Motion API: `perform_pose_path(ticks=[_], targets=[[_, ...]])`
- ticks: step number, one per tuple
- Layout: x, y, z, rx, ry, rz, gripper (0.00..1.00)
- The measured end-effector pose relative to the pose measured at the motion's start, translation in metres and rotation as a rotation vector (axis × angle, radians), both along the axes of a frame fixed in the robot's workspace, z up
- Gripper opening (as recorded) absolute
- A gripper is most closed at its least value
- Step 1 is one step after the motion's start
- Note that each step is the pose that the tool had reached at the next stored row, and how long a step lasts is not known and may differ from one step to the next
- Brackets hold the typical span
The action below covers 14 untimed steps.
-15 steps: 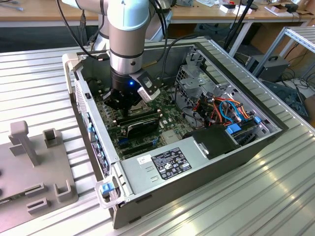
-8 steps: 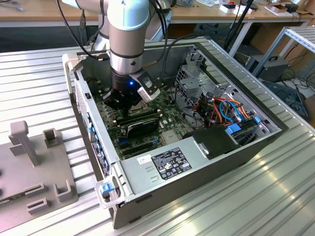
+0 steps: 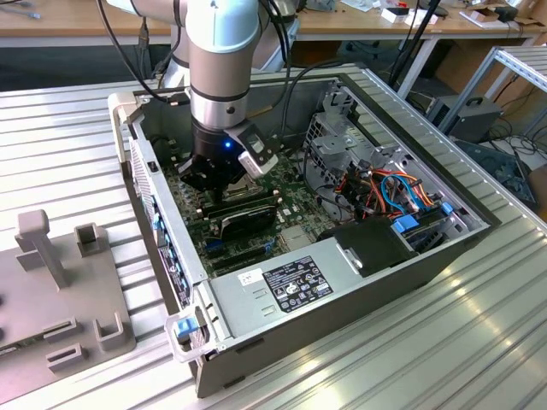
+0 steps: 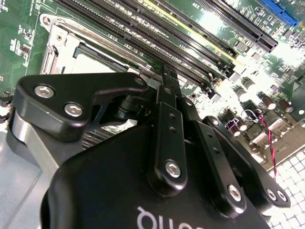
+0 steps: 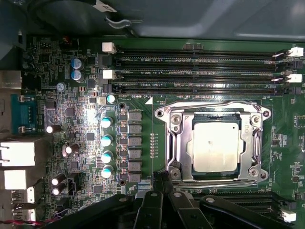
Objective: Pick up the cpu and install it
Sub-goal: 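Install the second cpu locking lever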
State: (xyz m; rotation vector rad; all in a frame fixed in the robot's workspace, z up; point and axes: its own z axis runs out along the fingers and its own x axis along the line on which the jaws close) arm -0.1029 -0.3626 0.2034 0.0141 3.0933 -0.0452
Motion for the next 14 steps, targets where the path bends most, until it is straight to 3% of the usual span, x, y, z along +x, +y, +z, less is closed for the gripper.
perform_pose_path(ticks=[14], targets=[[0.0001,-0.0019,0.0012,-0.0002,0.0000,0.000,0.11]])
